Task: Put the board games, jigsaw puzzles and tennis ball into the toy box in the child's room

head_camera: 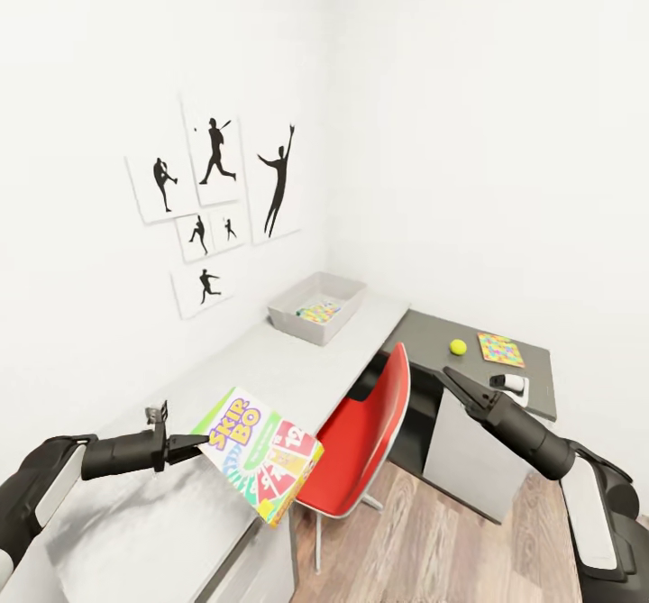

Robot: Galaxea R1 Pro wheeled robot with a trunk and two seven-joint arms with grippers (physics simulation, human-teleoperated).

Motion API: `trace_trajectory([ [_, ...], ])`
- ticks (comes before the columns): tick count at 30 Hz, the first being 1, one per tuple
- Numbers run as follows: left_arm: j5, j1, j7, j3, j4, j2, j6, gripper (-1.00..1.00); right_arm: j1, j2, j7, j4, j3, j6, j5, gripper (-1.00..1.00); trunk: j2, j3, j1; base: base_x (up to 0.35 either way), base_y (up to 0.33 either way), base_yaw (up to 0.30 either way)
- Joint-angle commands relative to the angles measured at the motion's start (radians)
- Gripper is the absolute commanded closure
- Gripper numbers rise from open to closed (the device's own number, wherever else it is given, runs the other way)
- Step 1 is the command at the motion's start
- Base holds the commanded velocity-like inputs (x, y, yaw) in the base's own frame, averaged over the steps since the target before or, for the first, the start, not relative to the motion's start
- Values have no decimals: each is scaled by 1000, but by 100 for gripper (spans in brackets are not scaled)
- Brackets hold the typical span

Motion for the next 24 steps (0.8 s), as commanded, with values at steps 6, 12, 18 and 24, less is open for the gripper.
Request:
trace_trajectory([
  [6,2,0,-44,-3,-1,-1,6,100,-1,0,2,0,-1,5,-2,-100,-2,-2,1,0,-85,-264],
  [12,-3,0,-53,-3,-1,-1,-5,100,-1,-1,1,0,0,4,-1,-100,-2,-2,1,37,-277,-81],
  [18,-5,0,-53,-2,0,-1,-19,100,-1,2,3,-1,-1,4,0,-100,-2,-2,1,203,-274,-5],
  [24,-5,0,-53,-2,0,-1,-21,100,-1,4,2,-2,-1,4,0,-100,-2,-2,1,231,-267,-1],
])
